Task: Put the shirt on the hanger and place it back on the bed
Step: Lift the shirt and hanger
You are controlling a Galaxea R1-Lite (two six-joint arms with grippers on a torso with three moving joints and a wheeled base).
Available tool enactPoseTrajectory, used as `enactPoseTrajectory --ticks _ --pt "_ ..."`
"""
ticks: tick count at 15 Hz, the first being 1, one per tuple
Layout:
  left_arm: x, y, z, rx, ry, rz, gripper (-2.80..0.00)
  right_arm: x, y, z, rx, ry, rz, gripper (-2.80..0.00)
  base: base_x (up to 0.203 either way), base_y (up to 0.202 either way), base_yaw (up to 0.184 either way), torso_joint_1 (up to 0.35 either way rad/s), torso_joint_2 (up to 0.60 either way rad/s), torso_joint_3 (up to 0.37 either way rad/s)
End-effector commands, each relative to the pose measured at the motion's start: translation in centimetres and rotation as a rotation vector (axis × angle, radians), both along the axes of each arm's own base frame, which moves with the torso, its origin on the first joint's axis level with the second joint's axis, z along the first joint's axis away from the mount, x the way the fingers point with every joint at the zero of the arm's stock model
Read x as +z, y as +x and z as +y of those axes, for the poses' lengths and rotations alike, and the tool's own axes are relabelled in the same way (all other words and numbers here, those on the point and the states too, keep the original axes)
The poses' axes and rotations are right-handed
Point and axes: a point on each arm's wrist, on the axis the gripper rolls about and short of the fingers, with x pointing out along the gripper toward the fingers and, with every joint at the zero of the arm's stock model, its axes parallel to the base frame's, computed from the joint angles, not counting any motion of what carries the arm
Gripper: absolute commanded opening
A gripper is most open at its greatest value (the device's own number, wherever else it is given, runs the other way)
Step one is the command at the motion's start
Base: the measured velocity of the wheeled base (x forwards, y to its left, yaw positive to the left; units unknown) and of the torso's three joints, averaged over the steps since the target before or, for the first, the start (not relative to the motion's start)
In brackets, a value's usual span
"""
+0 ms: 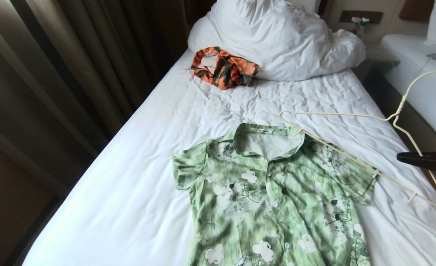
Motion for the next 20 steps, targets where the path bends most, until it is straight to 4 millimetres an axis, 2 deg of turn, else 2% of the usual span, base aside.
enactPoseTrajectory --ticks 1,6,8,12,17,20 --pt "0.0 0.0 0.0 0.002 -0.005 0.002 -2.8 -1.4 1.4 -0.7 0.035 0.026 -0.016 -2.8 0.0 0.0 0.0 0.0 0.0 0.0" --pt "0.0 0.0 0.0 0.002 -0.009 0.002 -2.8 0.4 0.3 0.4 0.062 0.008 -0.067 -2.8 0.0 0.0 0.0 0.0 0.0 0.0" --pt "0.0 0.0 0.0 0.002 -0.008 0.002 -2.8 0.1 -0.6 0.5 0.053 0.017 -0.053 -2.8 0.0 0.0 0.0 0.0 0.0 0.0" --pt "0.0 0.0 0.0 -0.008 0.038 -0.003 -2.8 -0.6 -3.1 0.1 0.002 0.037 -0.028 -2.8 0.0 0.0 0.0 0.0 0.0 0.0" --pt "0.0 0.0 0.0 0.002 -0.005 -0.004 -2.8 -0.2 -4.3 -1.3 -0.073 0.029 -0.036 -2.8 0.0 0.0 0.0 0.0 0.0 0.0" --pt "0.2 0.0 0.0 -0.001 -0.005 -0.011 -2.8 -0.3 -4.7 -1.4 -0.086 0.032 -0.031 -2.8 0.0 0.0 0.0 0.0 0.0 0.0"
